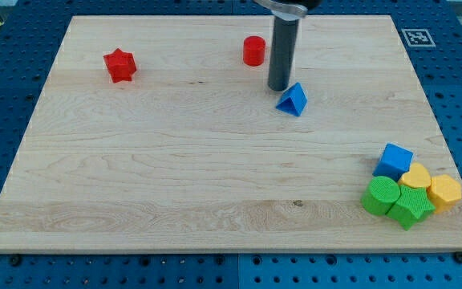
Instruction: Push the blue triangle to the top of the green circle
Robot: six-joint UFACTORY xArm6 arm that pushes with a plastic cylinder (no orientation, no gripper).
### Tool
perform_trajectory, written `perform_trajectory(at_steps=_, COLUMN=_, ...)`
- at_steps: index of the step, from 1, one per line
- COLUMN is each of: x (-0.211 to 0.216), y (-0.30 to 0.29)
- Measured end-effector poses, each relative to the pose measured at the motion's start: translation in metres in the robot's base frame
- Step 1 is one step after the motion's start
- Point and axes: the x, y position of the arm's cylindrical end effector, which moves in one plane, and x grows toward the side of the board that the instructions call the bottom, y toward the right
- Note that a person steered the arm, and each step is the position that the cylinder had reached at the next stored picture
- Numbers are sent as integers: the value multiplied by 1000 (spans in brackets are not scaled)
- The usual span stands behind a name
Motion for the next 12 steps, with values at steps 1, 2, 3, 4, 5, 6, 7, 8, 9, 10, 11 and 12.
perform_trajectory(at_steps=1, x=16, y=24)
perform_trajectory(at_steps=2, x=23, y=48)
perform_trajectory(at_steps=3, x=27, y=61)
perform_trajectory(at_steps=4, x=28, y=59)
perform_trajectory(at_steps=5, x=30, y=44)
perform_trajectory(at_steps=6, x=43, y=28)
perform_trajectory(at_steps=7, x=57, y=25)
perform_trajectory(at_steps=8, x=57, y=14)
perform_trajectory(at_steps=9, x=57, y=-17)
perform_trajectory(at_steps=10, x=57, y=-31)
perform_trajectory(at_steps=11, x=57, y=-20)
perform_trajectory(at_steps=12, x=61, y=-7)
